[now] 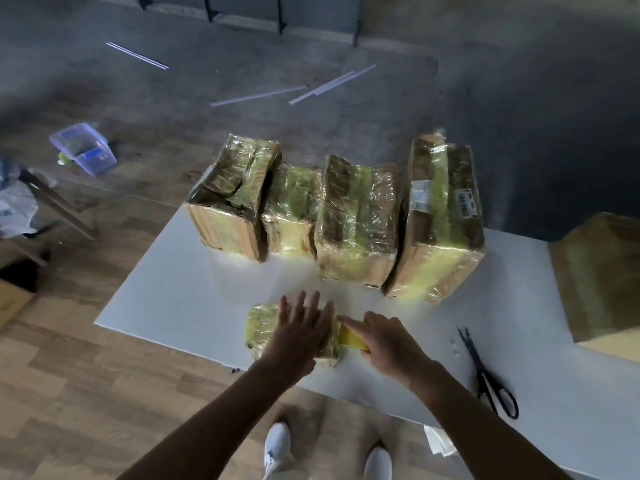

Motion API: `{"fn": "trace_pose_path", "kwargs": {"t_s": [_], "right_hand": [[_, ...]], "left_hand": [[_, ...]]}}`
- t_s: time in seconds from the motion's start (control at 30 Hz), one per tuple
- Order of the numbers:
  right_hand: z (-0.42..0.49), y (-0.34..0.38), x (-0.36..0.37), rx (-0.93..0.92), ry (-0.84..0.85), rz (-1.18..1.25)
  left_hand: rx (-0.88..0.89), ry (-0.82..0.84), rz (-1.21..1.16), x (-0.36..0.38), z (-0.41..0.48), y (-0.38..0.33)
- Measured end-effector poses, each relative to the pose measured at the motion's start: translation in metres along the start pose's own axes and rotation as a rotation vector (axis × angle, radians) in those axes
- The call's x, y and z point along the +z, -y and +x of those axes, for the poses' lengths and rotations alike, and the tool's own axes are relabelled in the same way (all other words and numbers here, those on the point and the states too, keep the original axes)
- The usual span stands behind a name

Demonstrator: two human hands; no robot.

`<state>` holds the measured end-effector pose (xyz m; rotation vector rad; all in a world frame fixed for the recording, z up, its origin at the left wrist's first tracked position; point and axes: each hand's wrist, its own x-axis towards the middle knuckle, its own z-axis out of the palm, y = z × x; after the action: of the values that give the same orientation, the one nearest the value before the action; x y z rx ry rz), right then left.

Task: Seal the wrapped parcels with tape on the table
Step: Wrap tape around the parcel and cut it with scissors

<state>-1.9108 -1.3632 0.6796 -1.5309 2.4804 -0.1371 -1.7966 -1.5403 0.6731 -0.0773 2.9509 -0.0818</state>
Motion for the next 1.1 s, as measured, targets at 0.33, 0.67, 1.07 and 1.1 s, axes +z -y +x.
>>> {"fn": "trace_pose_path", "kwargs": {"t_s": [0.33, 0.67, 1.07, 1.1], "right_hand": [[-0.025, -0.019, 0.010, 0.276, -0.111, 0.652], [-0.032, -0.044, 0.012, 0.351, -0.005, 0.478], [-0.026, -0.059, 0.018, 0.352, 0.194, 0.419], [-0.027, -0.059, 0.019, 0.378, 0.190, 0.431]], "left_hand": [[0.122, 0.167, -0.253, -0.018, 0.015, 0.023], [0.209, 0.471, -0.335, -0.031, 0.062, 0.014], [0.112, 0.583, -0.546, -0.025, 0.090, 0.024], [0.110, 0.569, -0.544, -0.025, 0.090, 0.025]]}}
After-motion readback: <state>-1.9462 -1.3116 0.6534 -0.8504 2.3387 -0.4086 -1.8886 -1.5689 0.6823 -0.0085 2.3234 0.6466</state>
